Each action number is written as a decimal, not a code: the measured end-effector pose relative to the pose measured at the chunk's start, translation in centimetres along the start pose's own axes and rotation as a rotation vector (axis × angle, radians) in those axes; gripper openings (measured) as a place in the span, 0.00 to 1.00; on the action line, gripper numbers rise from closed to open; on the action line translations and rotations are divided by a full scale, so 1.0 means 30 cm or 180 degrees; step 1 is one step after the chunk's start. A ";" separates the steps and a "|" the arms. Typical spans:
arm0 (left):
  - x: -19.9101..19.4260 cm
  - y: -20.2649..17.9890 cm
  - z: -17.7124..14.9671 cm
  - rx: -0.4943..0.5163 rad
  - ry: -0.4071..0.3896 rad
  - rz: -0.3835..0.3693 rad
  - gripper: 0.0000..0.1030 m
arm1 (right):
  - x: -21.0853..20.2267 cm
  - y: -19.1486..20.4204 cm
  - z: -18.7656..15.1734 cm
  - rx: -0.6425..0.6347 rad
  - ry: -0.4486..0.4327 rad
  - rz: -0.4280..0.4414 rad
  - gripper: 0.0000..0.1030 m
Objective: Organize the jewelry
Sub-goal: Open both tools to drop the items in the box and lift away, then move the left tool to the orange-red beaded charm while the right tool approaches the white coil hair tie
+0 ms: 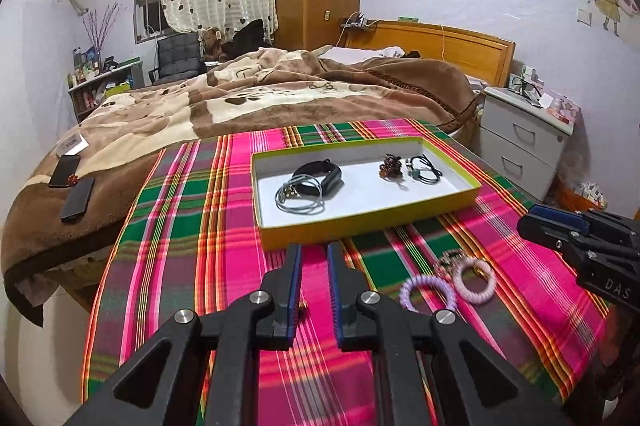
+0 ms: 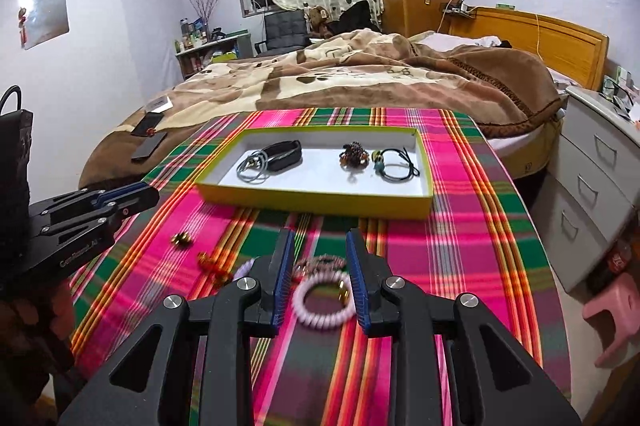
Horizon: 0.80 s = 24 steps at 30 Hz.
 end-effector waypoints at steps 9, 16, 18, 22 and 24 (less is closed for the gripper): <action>-0.062 -0.034 -0.077 0.0040 -0.0069 -0.0034 0.12 | -0.046 0.038 -0.086 -0.0018 -0.0026 -0.0001 0.27; -0.077 -0.033 -0.122 0.0052 -0.0077 -0.0084 0.12 | -0.047 0.059 -0.130 -0.0011 0.0028 0.0006 0.27; -0.078 -0.032 -0.133 0.0046 -0.0072 -0.0096 0.12 | -0.046 0.061 -0.137 -0.0005 0.0036 0.0016 0.27; -0.077 -0.024 -0.152 0.0024 -0.0054 -0.0116 0.12 | -0.050 0.055 -0.152 0.0032 0.0037 0.0017 0.27; -0.074 -0.017 -0.166 0.0005 -0.0036 -0.0152 0.12 | -0.049 0.054 -0.160 0.0038 0.0045 0.0018 0.27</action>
Point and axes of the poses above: each gripper's, at about its wrist camera, not at the fingertips, and x roughly the way its jaws point, y to its left, z to its top, the point moved 6 cm from there along x, roughly the way its jaws point, and after that the axes turned 15 degrees about y, right-handed, at the moved point
